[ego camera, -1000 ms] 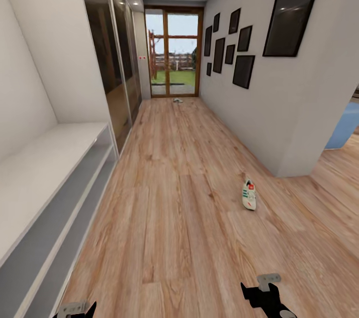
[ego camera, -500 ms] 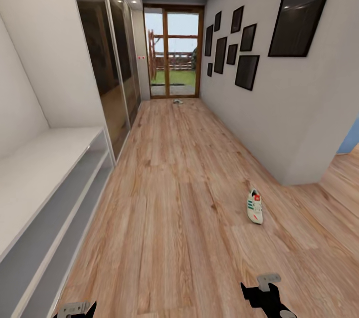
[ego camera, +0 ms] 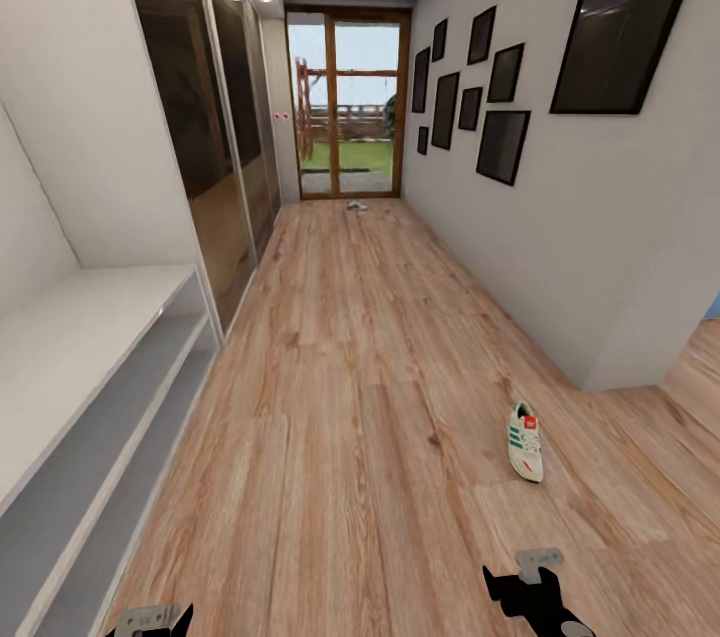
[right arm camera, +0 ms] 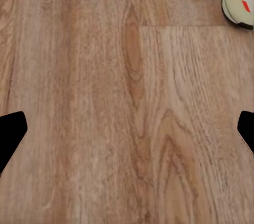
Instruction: Pick up the two gym shoes and the two sandals from the corridor floor and place them onto the hallstand (shoe rack) in the corridor, making sure they are on the rack and not on the floor. Arrange them so the two gym shoes are next to each other and the two sandals are next to each other.
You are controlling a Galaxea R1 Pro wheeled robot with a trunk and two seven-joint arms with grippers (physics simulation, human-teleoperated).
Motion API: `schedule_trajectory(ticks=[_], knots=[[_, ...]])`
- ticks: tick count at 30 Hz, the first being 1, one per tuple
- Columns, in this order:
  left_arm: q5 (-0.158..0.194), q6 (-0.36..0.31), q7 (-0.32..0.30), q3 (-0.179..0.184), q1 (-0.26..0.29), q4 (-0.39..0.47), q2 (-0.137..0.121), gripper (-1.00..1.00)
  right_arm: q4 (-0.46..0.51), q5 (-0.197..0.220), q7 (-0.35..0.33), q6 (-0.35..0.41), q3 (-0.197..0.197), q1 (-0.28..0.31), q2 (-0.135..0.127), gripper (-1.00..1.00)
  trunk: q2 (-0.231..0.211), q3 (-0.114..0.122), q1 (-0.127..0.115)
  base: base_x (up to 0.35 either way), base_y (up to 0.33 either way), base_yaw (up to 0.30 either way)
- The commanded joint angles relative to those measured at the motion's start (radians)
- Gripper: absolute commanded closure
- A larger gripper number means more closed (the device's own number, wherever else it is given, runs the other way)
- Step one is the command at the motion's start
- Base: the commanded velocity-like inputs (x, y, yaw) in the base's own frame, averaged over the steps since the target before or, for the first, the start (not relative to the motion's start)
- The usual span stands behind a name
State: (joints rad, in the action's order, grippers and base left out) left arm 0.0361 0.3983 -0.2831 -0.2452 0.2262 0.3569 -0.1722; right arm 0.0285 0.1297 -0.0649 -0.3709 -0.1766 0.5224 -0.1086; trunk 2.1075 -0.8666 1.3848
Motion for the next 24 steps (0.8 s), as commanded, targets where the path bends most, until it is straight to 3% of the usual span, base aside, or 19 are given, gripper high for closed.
schedule_trajectory(ticks=[1, 24], knots=[[0.004, 0.001, -0.010, -0.006, 0.001, -0.001, 0.000, -1.00, -0.001, 0.011, -0.006, -0.003, -0.006, 0.001, 0.000, -1.00, 0.000, -0.001, 0.000, 0.340, 0.000, 0.000], [0.004, 0.001, -0.010, -0.006, 0.001, -0.001, 0.000, -1.00, -0.001, 0.011, -0.006, -0.003, -0.006, 0.001, 0.000, -1.00, 0.000, -0.001, 0.000, 0.340, 0.000, 0.000]])
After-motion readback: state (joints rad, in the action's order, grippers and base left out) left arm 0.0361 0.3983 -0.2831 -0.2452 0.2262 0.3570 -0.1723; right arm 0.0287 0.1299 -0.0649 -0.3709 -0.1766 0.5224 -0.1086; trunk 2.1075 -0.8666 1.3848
